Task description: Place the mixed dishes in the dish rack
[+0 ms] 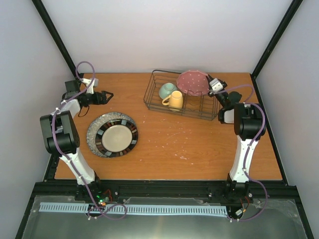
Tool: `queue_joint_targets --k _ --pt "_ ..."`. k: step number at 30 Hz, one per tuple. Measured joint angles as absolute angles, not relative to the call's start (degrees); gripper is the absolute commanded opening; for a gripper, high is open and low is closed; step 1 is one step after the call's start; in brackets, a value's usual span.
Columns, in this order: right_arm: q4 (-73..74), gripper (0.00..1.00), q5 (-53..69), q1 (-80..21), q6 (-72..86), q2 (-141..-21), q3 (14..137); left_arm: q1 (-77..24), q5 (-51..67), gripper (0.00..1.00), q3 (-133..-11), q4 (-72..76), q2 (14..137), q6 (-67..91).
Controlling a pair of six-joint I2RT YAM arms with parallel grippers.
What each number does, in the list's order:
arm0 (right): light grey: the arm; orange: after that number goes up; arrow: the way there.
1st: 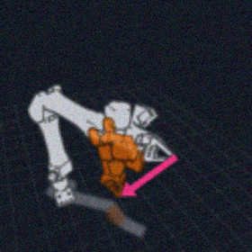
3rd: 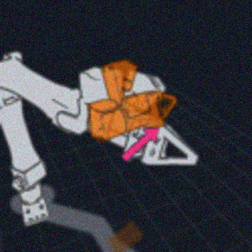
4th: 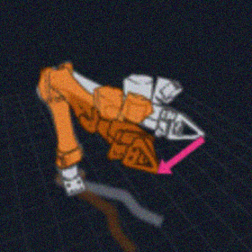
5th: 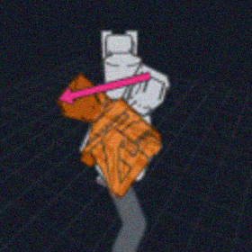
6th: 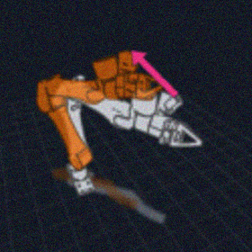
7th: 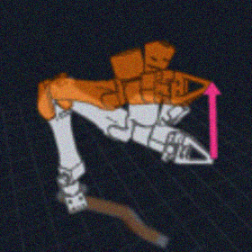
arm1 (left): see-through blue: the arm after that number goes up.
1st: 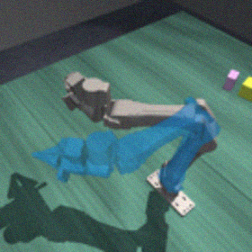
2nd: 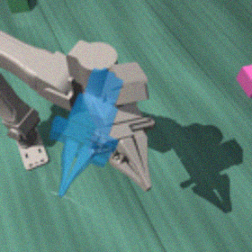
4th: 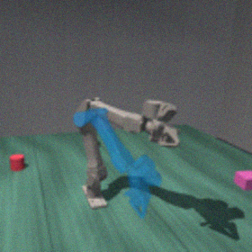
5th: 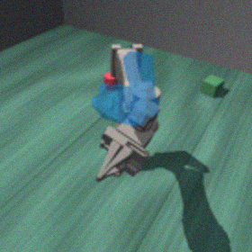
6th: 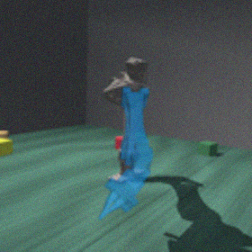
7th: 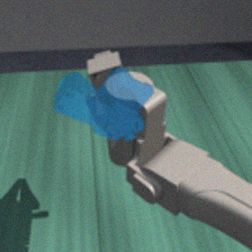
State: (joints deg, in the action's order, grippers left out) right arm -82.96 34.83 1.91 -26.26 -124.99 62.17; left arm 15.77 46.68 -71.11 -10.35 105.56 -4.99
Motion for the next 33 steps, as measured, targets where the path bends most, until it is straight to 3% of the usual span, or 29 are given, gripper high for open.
queue_joint_targets --k 14,18,24,33 --pt "-82.3 0.03 37.7 2.7 -37.9 -123.4 56.1 15.8 46.7 1.0 -71.1 -10.3 106.1 -5.0" --pt "-83.2 0.18 38.3 2.7 -38.8 -122.8 54.5 15.8 46.7 1.0 -71.1 -10.3 106.1 -4.8" --pt "-83.1 0.49 40.0 2.6 -37.0 -122.4 53.8 15.8 46.7 1.0 -71.1 -10.3 106.1 -4.7" --pt "-83.4 0.61 39.7 2.6 -34.7 -122.4 53.8 15.8 46.7 1.0 -71.1 -10.3 106.1 -4.6"
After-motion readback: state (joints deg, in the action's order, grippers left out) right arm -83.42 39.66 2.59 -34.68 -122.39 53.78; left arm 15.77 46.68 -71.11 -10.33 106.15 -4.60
